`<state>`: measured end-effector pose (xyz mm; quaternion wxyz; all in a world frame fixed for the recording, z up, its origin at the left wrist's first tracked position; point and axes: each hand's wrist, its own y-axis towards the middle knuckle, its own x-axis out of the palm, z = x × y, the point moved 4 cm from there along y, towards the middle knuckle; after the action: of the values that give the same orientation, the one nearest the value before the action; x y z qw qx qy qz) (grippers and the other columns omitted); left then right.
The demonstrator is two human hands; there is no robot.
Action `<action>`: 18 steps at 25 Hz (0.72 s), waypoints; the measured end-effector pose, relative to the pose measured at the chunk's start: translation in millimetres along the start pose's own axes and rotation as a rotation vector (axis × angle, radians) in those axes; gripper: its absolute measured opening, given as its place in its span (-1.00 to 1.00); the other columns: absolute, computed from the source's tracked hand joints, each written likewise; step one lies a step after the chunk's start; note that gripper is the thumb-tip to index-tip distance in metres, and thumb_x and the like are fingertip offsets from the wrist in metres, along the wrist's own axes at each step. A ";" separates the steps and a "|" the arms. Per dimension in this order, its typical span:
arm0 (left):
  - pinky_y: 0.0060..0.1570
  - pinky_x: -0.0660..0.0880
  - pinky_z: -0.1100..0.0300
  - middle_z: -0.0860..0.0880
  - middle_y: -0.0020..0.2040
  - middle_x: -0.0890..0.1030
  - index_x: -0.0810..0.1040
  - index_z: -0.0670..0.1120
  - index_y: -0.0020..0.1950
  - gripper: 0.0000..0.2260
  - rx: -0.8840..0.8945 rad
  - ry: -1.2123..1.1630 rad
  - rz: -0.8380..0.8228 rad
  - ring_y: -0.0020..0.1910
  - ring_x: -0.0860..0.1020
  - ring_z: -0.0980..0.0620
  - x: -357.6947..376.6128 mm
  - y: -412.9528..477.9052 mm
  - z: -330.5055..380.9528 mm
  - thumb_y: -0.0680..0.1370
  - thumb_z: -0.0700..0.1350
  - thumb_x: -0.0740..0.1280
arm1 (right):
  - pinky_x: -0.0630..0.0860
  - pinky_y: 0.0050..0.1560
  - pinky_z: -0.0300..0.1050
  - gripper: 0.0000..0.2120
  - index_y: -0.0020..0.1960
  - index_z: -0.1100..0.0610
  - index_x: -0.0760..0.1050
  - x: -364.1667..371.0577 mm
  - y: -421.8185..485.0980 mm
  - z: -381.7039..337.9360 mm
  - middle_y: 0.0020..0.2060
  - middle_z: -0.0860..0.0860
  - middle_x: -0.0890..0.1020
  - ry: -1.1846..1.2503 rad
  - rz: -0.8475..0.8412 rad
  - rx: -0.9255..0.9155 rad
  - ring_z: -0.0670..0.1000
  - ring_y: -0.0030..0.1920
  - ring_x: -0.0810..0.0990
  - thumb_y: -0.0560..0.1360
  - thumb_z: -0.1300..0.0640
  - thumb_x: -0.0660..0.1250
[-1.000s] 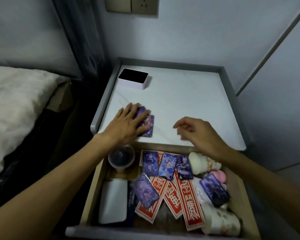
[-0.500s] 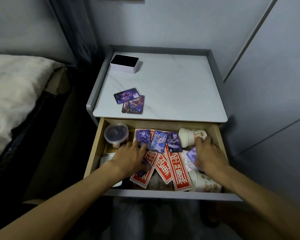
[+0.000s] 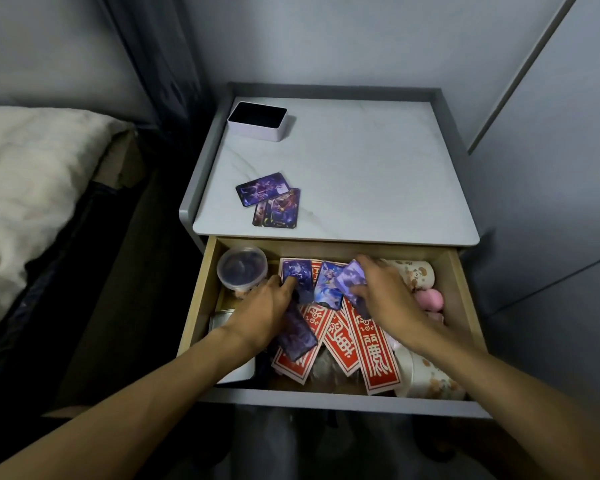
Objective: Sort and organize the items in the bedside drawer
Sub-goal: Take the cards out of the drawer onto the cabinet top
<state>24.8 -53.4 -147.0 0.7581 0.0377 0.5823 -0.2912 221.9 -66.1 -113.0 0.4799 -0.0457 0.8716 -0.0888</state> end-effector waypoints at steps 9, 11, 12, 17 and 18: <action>0.29 0.42 0.06 -0.17 0.36 0.40 0.32 -0.08 0.42 -0.49 0.021 0.015 0.140 0.34 0.41 -0.15 -20.7 43.7 11.6 0.52 -0.13 0.40 | 0.36 0.30 0.04 -0.19 0.40 0.27 0.28 47.1 25.5 9.4 0.32 0.25 0.40 -0.317 0.086 0.209 0.23 0.36 0.33 0.43 -0.33 0.32; 0.36 0.33 0.02 -0.20 0.40 0.34 0.25 -0.12 0.45 -0.39 0.010 0.063 0.039 0.39 0.33 -0.19 -13.4 48.8 13.0 0.49 -0.02 0.43 | 0.39 0.26 0.03 -0.18 0.37 0.26 0.31 46.4 27.5 8.7 0.28 0.25 0.41 -0.256 0.094 0.233 0.23 0.32 0.36 0.38 -0.30 0.41; 0.38 0.30 0.00 -0.20 0.43 0.31 0.22 -0.12 0.48 -0.32 0.005 0.080 -0.012 0.41 0.30 -0.21 -10.2 48.1 12.6 0.47 0.03 0.45 | 0.41 0.23 0.02 -0.18 0.35 0.25 0.32 45.3 27.2 7.6 0.26 0.25 0.40 -0.231 0.100 0.239 0.23 0.29 0.38 0.35 -0.29 0.45; 0.38 0.31 -0.01 -0.21 0.46 0.28 0.11 -0.10 0.52 -0.33 -0.002 0.307 0.007 0.40 0.33 -0.21 -5.0 46.4 11.6 0.53 0.03 0.37 | 0.41 0.19 -0.03 -0.19 0.36 0.19 0.31 37.3 20.9 4.7 0.24 0.20 0.39 -0.235 0.171 0.183 0.19 0.25 0.38 0.31 -0.19 0.53; 0.35 0.33 0.00 -0.21 0.44 0.29 0.12 -0.10 0.51 -0.35 0.000 0.352 0.028 0.38 0.34 -0.22 -5.1 46.3 12.7 0.53 0.02 0.36 | 0.40 0.19 -0.03 -0.20 0.37 0.20 0.30 36.3 19.7 4.7 0.25 0.21 0.38 -0.252 0.160 0.183 0.20 0.26 0.37 0.32 -0.18 0.53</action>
<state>57.5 -18.1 -151.4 0.6483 0.0960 0.7056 -0.2696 206.6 -53.3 -149.5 0.5929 0.0571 0.7938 -0.1228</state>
